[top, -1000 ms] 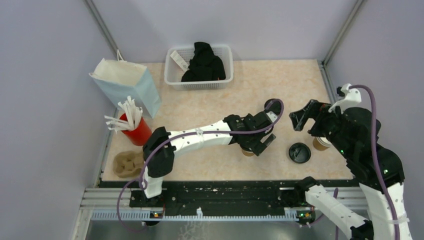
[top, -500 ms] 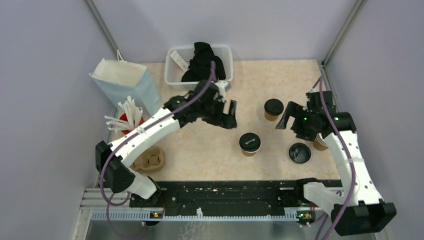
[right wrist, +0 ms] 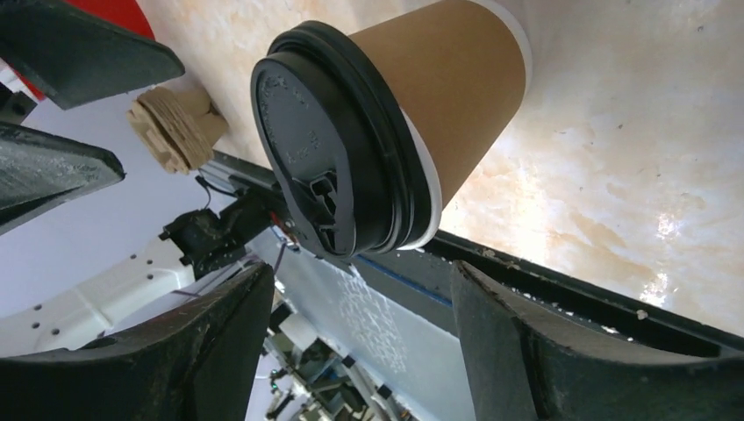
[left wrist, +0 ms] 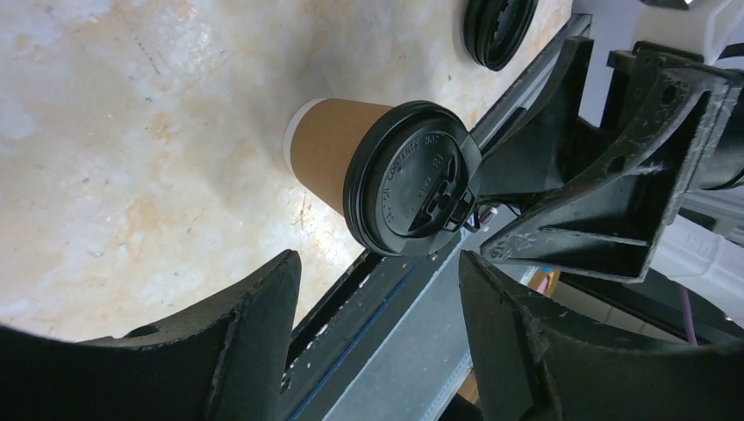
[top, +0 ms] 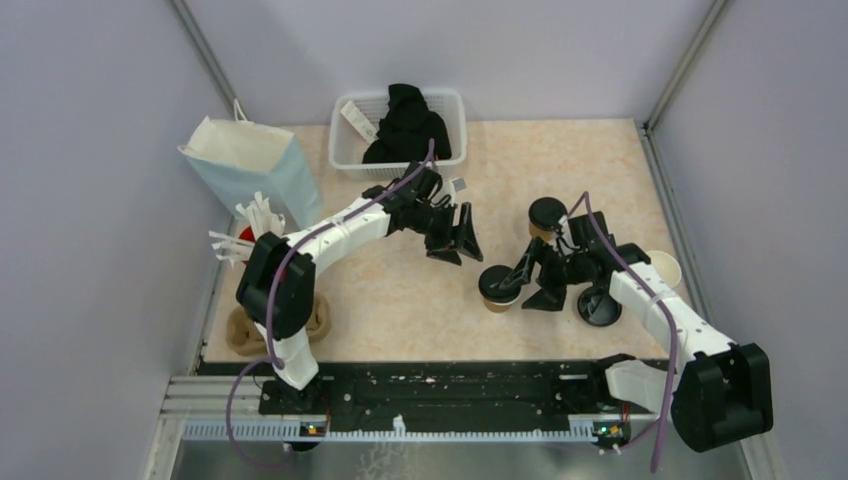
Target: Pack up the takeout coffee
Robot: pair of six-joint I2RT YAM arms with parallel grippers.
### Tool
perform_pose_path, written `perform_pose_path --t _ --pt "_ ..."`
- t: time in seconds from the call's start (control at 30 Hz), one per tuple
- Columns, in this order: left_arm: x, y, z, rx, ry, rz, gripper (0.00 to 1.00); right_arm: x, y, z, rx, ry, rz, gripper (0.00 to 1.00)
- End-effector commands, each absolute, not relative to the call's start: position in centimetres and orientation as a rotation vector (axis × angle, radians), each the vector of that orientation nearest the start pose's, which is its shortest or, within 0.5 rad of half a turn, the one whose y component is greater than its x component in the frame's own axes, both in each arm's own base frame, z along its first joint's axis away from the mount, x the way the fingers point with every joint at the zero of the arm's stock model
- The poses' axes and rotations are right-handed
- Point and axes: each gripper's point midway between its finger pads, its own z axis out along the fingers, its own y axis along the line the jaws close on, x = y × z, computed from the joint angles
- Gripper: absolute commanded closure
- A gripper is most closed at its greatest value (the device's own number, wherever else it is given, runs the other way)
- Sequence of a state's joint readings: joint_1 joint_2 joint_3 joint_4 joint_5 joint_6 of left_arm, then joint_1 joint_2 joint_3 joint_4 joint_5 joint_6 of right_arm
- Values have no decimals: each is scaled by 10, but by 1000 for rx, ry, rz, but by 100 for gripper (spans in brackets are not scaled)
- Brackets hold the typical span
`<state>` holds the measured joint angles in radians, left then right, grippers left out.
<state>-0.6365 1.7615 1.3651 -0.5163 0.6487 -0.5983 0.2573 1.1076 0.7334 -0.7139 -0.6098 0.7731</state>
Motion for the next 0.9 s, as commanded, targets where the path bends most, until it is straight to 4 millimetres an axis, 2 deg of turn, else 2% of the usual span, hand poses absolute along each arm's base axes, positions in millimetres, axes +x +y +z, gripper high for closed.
perform_pose_path --t 0.0,0.17,0.57,0.87 --pt "266 -366 179 428 2560 -1435 28 195 183 125 588 2712 1126 29" --pt "266 -373 171 449 2570 -1487 32 199 180 117 625 2707 1093 39" --pt "252 -394 155 509 2604 -1545 40 202 181 113 644 2706 1089 39" --pt "239 -400 155 556 2619 -1549 48 204 182 115 643 2694 1096 41"
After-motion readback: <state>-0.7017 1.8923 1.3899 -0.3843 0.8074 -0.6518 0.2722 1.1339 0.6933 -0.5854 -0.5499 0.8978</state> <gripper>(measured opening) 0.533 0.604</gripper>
